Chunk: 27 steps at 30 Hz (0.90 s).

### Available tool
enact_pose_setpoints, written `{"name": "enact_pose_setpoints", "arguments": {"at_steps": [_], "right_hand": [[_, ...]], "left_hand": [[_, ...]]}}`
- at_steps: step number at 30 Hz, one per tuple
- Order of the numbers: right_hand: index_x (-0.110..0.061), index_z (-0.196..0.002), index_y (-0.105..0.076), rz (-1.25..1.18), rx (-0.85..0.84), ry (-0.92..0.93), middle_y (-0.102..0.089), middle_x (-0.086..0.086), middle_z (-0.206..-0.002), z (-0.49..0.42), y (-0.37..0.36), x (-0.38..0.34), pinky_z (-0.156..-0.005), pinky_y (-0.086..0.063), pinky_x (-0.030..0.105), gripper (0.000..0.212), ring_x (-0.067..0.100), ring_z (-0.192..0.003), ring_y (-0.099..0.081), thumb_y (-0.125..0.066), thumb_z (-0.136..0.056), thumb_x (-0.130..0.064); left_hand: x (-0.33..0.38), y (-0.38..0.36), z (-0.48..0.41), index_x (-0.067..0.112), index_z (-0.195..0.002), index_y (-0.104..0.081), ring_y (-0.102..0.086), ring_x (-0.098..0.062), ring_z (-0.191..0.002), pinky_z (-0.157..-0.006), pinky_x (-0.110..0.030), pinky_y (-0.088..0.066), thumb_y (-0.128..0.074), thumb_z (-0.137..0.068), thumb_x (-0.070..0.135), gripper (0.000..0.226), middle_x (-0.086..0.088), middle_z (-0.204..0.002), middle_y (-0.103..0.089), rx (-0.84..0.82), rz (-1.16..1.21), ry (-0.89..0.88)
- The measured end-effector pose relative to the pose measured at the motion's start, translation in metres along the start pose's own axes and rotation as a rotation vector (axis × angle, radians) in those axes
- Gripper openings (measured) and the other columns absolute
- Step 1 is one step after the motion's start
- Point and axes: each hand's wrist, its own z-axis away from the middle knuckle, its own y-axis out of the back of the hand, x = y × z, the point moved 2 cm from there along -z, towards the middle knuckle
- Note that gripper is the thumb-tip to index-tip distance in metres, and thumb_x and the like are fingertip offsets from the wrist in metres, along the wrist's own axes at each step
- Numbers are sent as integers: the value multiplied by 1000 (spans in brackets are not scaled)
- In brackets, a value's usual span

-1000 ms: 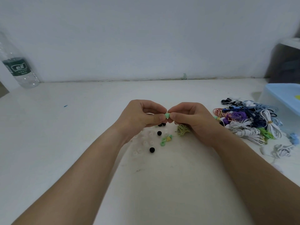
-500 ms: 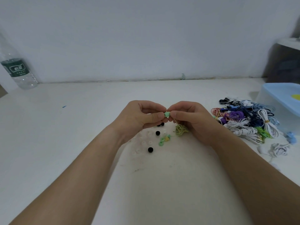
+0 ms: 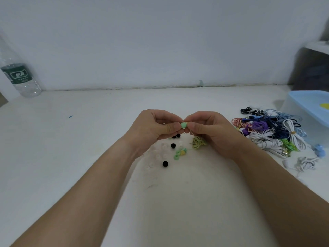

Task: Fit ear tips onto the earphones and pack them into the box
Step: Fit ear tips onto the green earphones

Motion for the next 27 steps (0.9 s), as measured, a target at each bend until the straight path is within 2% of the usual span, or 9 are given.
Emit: {"name": "enact_pose_setpoints", "arguments": {"at_steps": [6, 13, 21, 24, 27], "right_hand": [[-17, -90, -79, 34, 7, -10, -74, 11, -83, -1, 1, 1, -73, -49, 24, 11, 18, -79, -64, -72, -82, -13], [-12, -90, -77, 28, 126, -10, -73, 16, -85, -2, -1, 1, -74, -42, 33, 13, 25, -82, -58, -73, -79, -16], [-17, -90, -80, 64, 74, -39, -72, 10, -81, 0, -1, -3, -77, -41, 33, 13, 25, -83, -57, -72, -80, -18], [-17, -88, -79, 74, 100, -57, -71, 8, -78, 2, 1, -6, -77, -42, 33, 13, 22, -81, -58, -72, -78, -19], [-18, -84, -78, 60, 134, -66, -70, 6, -76, 5, 3, -9, -76, -44, 32, 11, 19, -77, -59, -70, -77, -20]], "left_hand": [[3, -3, 1, 7, -89, -75, -76, -26, -87, -74, -23, -58, -75, -84, -1, 10, -12, -91, -78, 33, -107, -58], [2, -3, 0, 6, -101, -74, -76, -26, -93, -85, -31, -59, -72, -87, 1, 14, -14, -94, -78, 42, -92, -105], [4, -6, 1, 8, -91, -74, -73, -19, -77, -73, -27, -59, -76, -85, 4, 8, -7, -85, -75, 48, -175, -166], [4, -9, -2, 11, -89, -74, -71, -20, -72, -69, -31, -60, -79, -84, 11, 7, 2, -77, -74, 118, -328, -260], [3, -15, -2, 13, -87, -74, -70, -19, -70, -68, -32, -59, -79, -84, 12, 6, 0, -76, -74, 134, -360, -309]]}}
